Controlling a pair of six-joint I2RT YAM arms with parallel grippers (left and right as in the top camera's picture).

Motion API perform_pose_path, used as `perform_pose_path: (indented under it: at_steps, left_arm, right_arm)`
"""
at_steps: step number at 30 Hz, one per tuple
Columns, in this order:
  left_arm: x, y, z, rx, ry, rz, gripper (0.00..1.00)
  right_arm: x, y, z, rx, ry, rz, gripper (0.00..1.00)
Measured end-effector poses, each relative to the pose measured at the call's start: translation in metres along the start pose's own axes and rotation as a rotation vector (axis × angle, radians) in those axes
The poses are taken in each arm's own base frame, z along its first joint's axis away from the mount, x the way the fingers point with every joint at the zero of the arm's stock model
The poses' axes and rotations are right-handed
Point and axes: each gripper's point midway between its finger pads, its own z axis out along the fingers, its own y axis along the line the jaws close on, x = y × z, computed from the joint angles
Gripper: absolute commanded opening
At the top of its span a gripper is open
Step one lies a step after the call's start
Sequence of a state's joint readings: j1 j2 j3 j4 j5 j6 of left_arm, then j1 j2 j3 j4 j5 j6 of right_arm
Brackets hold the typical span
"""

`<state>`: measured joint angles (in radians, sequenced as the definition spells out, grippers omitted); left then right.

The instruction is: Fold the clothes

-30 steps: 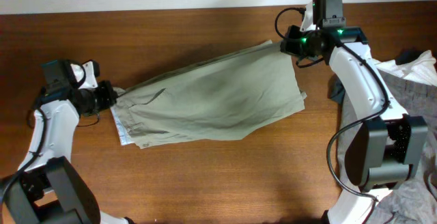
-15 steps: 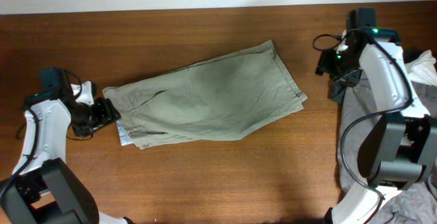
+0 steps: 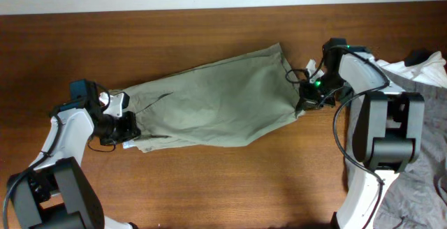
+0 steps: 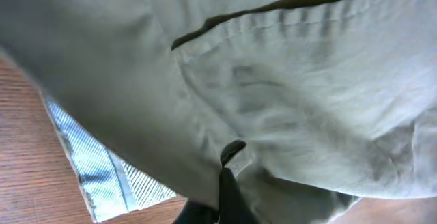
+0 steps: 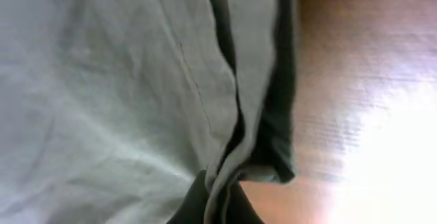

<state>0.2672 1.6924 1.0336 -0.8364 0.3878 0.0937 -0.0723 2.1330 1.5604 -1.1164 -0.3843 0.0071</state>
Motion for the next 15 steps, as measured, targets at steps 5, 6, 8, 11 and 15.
perform_pose_path:
  at_steps: [5, 6, 8, 11, 15]
  left_arm:
    - [0.0, -0.002, 0.0, 0.007, 0.002, 0.002, 0.03]
    - [0.001, -0.002, 0.0, 0.006, 0.006, 0.001, 0.2]
    - [0.003, -0.002, 0.001, 0.008, 0.011, -0.001, 0.41]
    - [0.003, -0.002, 0.001, 0.007, 0.011, 0.012, 0.45]
    - [0.003, -0.002, 0.001, 0.007, 0.009, 0.017, 0.53]
  right_arm:
    - [-0.027, -0.002, -0.064, 0.075, -0.171, 0.013, 0.62]
    - [-0.043, 0.0, -0.073, 0.077, -0.248, -0.011, 0.64]
    - [-0.082, 0.005, -0.087, 0.07, -0.411, -0.071, 0.64]
    - [-0.128, 0.028, -0.109, 0.003, -0.615, -0.171, 0.63]
    - [-0.163, 0.063, -0.087, -0.061, -0.699, -0.269, 0.64]
